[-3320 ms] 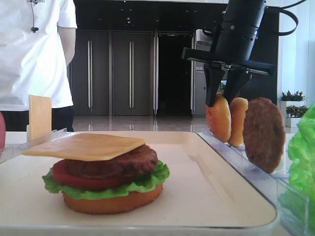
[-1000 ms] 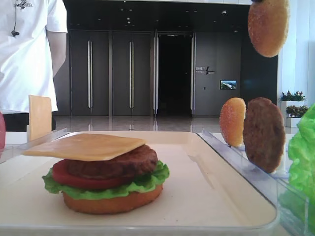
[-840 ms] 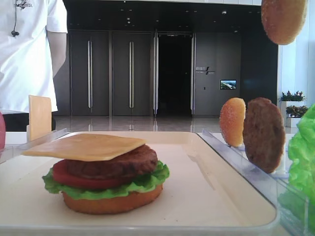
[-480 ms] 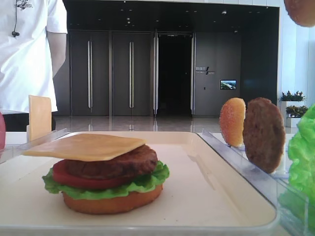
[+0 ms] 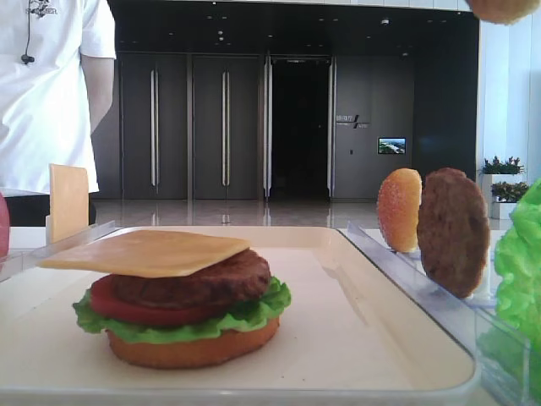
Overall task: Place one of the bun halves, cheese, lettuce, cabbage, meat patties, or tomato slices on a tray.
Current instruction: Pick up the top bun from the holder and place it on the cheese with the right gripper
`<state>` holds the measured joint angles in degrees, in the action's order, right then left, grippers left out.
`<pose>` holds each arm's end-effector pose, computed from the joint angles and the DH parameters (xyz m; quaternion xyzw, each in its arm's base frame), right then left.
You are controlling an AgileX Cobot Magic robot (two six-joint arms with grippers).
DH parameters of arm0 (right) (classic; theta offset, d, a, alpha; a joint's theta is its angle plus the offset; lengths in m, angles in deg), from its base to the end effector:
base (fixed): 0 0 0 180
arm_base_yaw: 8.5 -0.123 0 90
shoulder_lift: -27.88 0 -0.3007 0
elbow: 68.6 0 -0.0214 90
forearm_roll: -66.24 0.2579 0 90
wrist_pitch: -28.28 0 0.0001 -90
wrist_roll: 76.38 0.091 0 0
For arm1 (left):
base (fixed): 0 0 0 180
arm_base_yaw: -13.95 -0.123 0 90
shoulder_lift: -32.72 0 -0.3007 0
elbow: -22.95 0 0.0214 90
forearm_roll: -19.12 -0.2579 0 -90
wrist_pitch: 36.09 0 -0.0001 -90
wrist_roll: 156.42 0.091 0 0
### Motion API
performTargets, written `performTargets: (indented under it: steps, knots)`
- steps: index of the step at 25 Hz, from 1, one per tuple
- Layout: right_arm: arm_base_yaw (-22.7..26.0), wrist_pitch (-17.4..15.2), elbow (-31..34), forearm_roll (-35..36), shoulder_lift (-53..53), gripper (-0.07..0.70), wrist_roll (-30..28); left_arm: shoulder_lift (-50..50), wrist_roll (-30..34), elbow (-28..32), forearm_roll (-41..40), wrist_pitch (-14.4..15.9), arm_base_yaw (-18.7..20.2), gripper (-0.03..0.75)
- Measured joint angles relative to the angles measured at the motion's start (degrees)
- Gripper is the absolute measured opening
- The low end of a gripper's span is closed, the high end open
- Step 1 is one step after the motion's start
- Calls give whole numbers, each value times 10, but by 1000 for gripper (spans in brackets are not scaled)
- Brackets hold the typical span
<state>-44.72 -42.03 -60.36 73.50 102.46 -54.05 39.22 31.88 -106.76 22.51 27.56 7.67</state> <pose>0.1664 0.1353 0.3858 -0.1105 0.9644 0.1683 0.1715 -0.0158 -0.0066 0.2701 0.0171 0.8674 0.0337 0.4962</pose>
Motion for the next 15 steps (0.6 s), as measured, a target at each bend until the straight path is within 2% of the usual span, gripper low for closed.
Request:
performTargets:
  steps: [9, 15]
  knots:
    - [-79, -1, 38, -2, 0, 220, 43, 0, 0, 0, 0, 0, 0, 283]
    - [-90, 0, 38, -2, -1, 220, 49, 0, 0, 0, 0, 0, 0, 282]
